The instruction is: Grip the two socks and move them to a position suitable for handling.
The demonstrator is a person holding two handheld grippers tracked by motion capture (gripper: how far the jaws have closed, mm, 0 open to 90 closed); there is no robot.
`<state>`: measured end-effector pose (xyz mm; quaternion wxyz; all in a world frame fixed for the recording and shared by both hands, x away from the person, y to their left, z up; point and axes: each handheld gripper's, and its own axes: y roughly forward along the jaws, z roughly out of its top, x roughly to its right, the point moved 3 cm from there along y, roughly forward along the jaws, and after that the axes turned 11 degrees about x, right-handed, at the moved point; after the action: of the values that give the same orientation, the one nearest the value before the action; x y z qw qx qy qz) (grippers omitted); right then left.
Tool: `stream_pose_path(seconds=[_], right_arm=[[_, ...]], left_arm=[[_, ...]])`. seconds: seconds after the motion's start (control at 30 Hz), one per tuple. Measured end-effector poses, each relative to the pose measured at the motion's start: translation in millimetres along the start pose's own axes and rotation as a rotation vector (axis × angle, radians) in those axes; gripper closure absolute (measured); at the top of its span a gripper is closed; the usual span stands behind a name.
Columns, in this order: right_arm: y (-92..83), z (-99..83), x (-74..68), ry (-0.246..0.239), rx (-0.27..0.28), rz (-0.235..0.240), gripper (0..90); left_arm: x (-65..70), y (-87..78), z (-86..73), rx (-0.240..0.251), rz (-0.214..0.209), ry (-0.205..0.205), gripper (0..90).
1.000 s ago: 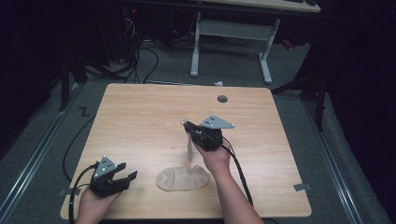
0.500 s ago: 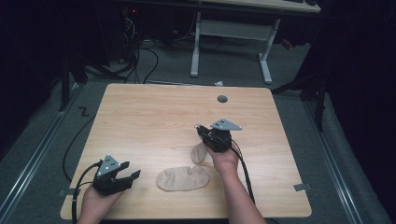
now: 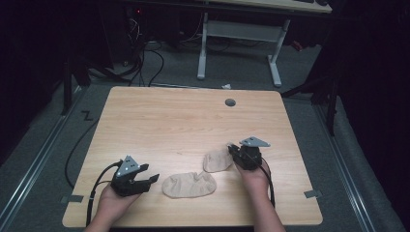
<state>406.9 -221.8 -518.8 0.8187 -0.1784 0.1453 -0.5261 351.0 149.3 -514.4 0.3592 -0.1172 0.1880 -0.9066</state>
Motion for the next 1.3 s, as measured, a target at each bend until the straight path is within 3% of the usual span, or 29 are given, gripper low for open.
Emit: stream_pose_path(seconds=[0.17,0.37,0.6,0.63,0.73,0.77,0.87,1.03,1.07,1.1,1.13,1.17,1.2,1.23,1.27,1.3], right_arm=[[-15.4,-15.0,12.0,-0.004,-0.045,-0.025,71.4],[-34.8,-20.1,21.4,0.006,-0.022,-0.041,65.9],[-26.3,-20.7,37.7,0.044,-0.032,-0.065,64.9],[-18.6,-24.8,42.4,0.065,-0.081,-0.06,65.1],[-12.5,-29.0,44.3,0.068,-0.117,-0.06,71.3],[-10.4,-31.3,41.8,0.057,-0.148,-0.046,80.3],[-10.0,-30.5,35.5,0.038,-0.156,-0.025,82.9],[-6.0,-29.3,7.9,-0.015,-0.171,0.023,83.5],[-6.0,-29.3,7.9,-0.015,-0.171,0.023,83.5],[-3.1,-28.4,-2.4,-0.03,-0.171,0.049,83.6],[-3.1,-28.4,-2.4,-0.03,-0.171,0.049,83.6],[1.5,-27.9,-15.0,-0.042,-0.172,0.08,83.4],[1.5,-27.9,-15.0,-0.042,-0.172,0.08,83.4],[6.3,-26.1,-27.2,-0.07,-0.177,0.099,83.3],[6.3,-26.1,-27.2,-0.07,-0.177,0.099,83.3],[9.9,-24.8,-37.6,-0.097,-0.18,0.113,83.3]], left_arm=[[2.3,8.8,3.4,-0.001,-0.016,0.005,42.3],[3.3,15.6,4.0,-0.008,-0.018,-0.003,43.4],[3.7,18.5,3.4,-0.02,-0.009,-0.015,46.0],[4.0,18.8,2.9,-0.022,-0.008,-0.015,47.2],[4.4,19.1,2.2,-0.026,-0.007,-0.01,47.4],[5.5,19.3,1.9,-0.028,-0.006,-0.003,47.0],[6.1,19.2,2.1,-0.025,-0.005,-0.002,46.9],[8.4,22.8,4.1,-0.008,-0.015,-0.025,47.4],[9.9,24.6,4.4,-0.011,-0.019,-0.02,47.4],[11.8,27.1,4.5,-0.012,-0.021,-0.014,47.3],[14.0,30.0,4.7,-0.019,-0.019,-0.004,47.3],[19.1,36.2,5.1,-0.027,-0.024,0.005,45.8],[19.1,36.2,5.1,-0.027,-0.024,0.005,45.7],[24.8,42.2,4.8,-0.041,-0.041,0.014,45.8],[24.8,42.2,4.8,-0.041,-0.041,0.014,45.9],[30.3,47.9,2.2,-0.073,-0.042,0.033,46.4]])
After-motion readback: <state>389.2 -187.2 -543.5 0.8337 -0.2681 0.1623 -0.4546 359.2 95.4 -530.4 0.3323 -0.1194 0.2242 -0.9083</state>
